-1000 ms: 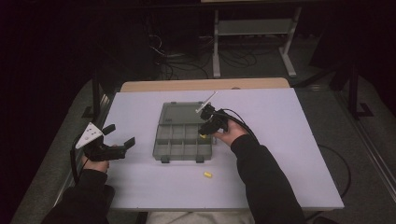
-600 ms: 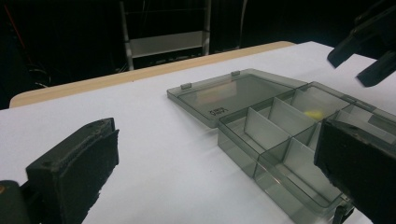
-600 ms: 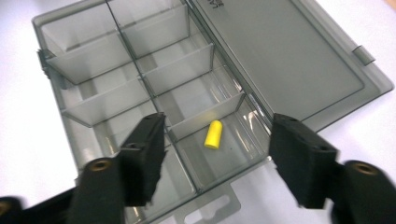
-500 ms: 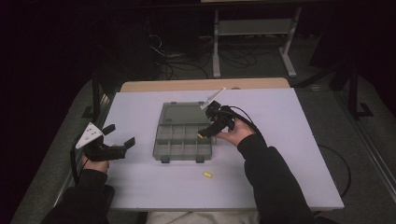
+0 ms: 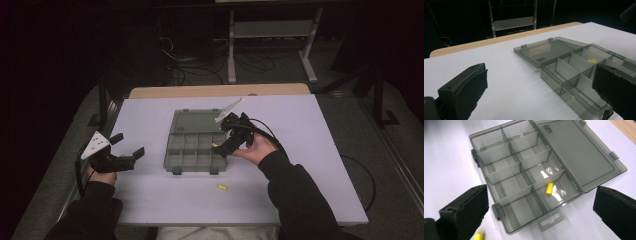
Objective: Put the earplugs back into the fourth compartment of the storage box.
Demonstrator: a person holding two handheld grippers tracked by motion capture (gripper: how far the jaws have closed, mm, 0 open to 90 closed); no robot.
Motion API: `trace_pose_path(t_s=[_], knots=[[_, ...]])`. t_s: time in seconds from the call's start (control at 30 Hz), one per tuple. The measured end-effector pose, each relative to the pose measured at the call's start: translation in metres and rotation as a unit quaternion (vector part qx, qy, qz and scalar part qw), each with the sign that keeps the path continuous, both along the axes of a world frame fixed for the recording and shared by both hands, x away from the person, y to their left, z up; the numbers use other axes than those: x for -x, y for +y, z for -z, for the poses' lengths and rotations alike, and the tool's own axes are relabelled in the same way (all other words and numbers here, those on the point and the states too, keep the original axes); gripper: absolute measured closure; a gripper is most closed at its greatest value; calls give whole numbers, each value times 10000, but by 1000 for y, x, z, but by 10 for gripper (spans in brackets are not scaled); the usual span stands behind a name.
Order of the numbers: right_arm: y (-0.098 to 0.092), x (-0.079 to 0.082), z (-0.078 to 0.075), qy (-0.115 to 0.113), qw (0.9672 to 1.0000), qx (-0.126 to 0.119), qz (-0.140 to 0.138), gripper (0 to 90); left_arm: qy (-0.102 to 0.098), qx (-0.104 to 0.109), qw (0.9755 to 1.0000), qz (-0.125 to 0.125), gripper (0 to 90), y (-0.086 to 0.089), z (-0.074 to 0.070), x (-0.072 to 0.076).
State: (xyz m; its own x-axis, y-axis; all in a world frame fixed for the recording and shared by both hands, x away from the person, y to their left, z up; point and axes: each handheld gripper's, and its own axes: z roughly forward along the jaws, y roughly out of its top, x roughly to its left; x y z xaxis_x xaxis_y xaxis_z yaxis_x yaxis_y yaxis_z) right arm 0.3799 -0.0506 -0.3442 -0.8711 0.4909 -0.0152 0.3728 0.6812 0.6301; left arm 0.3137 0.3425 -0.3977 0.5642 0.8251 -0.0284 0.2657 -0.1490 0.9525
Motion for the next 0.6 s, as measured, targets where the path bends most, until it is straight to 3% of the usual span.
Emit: trace_pose_path(t_s=[0.2, 0.6], knots=[[0, 16, 3, -18, 9999, -73, -107, 0, -8, -8, 10000, 0, 0, 0, 0, 0], [-11, 43, 29, 184, 9995, -170, -172, 0, 4, -10, 10000, -1, 0, 0, 0, 0]])
